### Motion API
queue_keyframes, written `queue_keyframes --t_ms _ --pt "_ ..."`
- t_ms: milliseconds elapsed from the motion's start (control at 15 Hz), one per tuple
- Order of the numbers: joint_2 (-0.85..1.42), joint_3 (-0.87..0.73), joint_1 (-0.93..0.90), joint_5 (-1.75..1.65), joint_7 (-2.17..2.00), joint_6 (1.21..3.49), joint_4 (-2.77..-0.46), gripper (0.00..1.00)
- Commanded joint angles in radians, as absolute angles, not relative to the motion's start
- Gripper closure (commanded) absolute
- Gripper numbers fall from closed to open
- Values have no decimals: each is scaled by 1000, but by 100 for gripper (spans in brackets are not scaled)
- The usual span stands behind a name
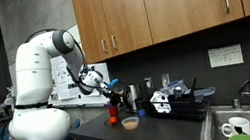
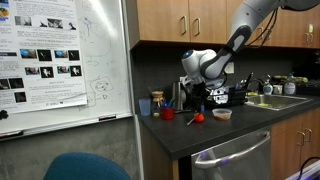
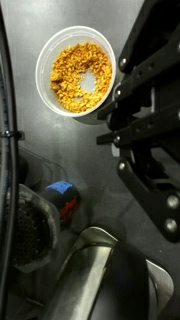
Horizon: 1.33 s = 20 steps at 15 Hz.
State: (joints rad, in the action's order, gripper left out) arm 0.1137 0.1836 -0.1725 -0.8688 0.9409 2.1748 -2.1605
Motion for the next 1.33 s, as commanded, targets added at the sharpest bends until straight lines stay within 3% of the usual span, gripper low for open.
queue_keyframes --t_ms 0,1267 --pt "73 179 -169 -914 901 2213 -2204 95" --pt "-20 156 -146 -931 878 2327 -2314 95"
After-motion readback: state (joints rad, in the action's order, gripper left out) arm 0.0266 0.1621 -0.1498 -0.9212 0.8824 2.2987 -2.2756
